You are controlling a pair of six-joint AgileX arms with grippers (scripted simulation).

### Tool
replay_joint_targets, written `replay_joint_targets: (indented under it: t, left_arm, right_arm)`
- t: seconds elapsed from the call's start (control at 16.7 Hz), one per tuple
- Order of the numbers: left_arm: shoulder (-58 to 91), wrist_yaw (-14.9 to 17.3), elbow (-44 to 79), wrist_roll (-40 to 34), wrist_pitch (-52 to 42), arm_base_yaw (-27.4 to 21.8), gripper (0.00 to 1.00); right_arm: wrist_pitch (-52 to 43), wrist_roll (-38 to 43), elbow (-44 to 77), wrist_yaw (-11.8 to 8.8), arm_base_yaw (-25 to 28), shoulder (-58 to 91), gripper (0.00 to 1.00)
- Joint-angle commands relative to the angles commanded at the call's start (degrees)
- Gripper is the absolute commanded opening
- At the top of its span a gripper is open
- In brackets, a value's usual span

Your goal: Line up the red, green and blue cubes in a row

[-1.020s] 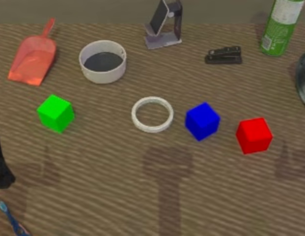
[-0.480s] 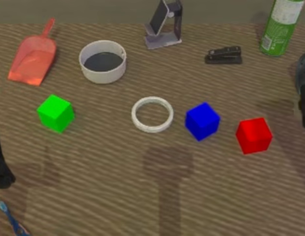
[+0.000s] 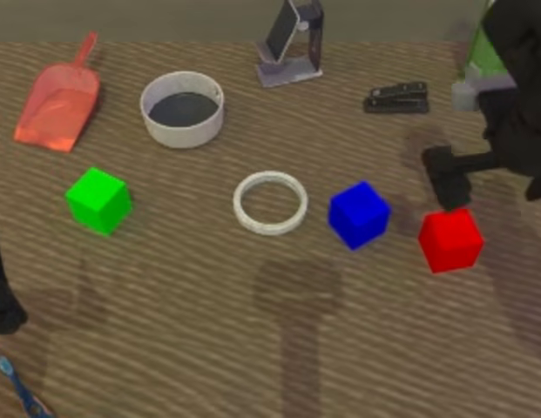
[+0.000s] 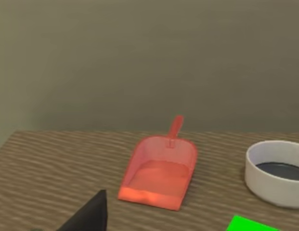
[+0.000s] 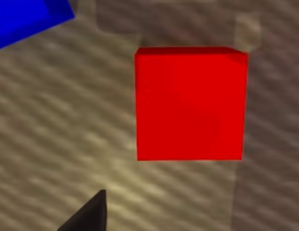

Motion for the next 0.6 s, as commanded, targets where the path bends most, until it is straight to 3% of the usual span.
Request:
replay_joint_targets:
  t: [0.3, 0.6]
  left_arm:
    - [0.00, 0.00, 0.00, 0.00, 0.00, 0.00, 1.00]
    - [0.00, 0.00, 0.00, 0.00, 0.00, 0.00, 1.00]
  right_arm:
    - [-5.91, 0.75, 9.97, 0.02, 1.87, 11.48, 1.00]
    - [-6.25, 0.80, 10.58, 0.02, 1.98, 12.20, 1.00]
